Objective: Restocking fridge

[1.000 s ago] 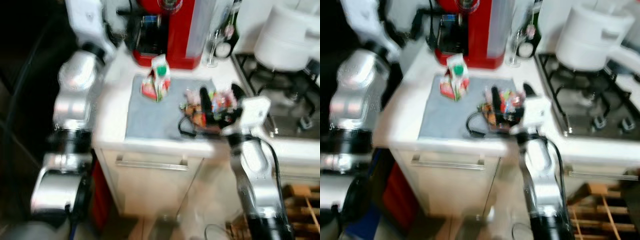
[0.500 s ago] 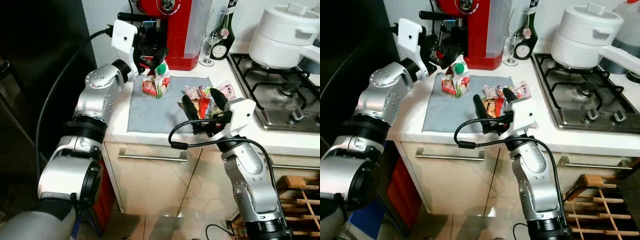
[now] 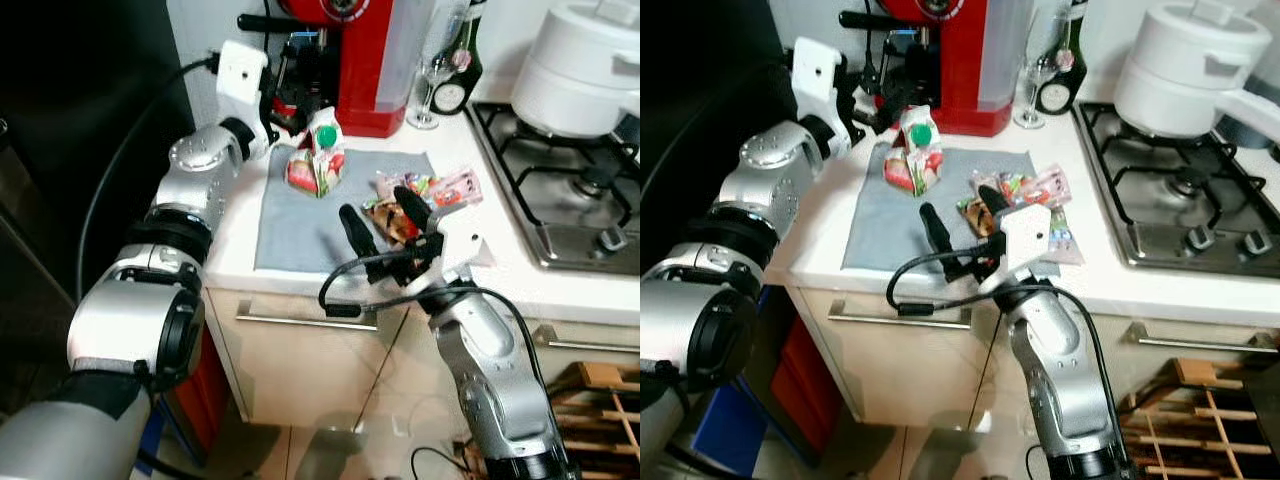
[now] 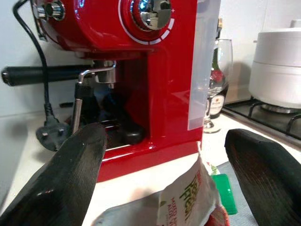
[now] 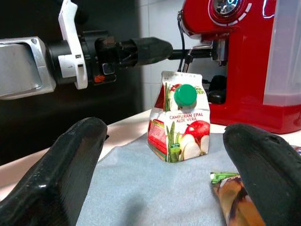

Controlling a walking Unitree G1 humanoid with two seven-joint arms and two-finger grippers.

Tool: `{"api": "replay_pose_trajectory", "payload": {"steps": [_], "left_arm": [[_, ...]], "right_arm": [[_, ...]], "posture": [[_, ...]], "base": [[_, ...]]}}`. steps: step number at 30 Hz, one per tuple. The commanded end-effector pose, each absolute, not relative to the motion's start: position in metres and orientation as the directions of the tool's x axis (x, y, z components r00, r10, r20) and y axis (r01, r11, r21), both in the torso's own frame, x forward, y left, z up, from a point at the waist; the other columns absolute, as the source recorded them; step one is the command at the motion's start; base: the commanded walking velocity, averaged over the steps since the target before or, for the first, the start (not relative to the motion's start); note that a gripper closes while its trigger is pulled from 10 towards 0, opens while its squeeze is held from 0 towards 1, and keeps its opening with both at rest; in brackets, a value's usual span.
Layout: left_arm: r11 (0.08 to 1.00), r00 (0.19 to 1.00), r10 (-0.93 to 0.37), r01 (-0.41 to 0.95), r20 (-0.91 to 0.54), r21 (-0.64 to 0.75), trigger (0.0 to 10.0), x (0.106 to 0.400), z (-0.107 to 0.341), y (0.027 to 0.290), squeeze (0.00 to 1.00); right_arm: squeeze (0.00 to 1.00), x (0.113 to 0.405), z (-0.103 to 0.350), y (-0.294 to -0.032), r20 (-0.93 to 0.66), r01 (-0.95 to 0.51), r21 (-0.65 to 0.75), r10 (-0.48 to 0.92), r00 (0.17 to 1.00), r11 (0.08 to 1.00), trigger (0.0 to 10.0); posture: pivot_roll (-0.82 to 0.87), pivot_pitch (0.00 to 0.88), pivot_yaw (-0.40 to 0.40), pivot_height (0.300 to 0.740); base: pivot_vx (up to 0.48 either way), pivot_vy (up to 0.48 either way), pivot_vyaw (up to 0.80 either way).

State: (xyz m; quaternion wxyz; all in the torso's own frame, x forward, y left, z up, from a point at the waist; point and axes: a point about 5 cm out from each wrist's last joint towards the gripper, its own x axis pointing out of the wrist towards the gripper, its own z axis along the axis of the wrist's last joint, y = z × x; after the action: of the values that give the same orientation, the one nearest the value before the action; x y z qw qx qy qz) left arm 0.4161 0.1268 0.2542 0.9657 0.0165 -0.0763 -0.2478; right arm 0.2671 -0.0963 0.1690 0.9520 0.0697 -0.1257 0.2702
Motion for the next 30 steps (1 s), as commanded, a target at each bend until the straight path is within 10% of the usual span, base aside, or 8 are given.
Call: {"api": "replay_pose_trajectory", "payload": {"steps": [1, 30], "left_arm": [[0.852, 0.831, -0.523, 0.52, 0.19, 0.068, 10.0, 0.416, 0.27, 0.119, 0.0], [0.765, 0.76, -0.644, 0.642, 0.087, 0.052, 10.0, 0.411, 0.238, 0.099, 0.0]], "right_arm": [[0.0, 0.263, 0.174, -0.096, 0.29, -0.538, 0.067, 0.5, 0.816, 0.84, 10.0], [0.0, 0.247, 0.172, -0.102, 0.248, -0.519, 0.069, 0.489, 0.836, 0.852, 10.0]], "posture": [[-0.11, 0.0, 0.041, 0.74], [-0.18, 0.0, 0.056, 0.74]], "base": [[0.0, 0.0, 0.0], [0.0, 0.0, 0.0]]}}
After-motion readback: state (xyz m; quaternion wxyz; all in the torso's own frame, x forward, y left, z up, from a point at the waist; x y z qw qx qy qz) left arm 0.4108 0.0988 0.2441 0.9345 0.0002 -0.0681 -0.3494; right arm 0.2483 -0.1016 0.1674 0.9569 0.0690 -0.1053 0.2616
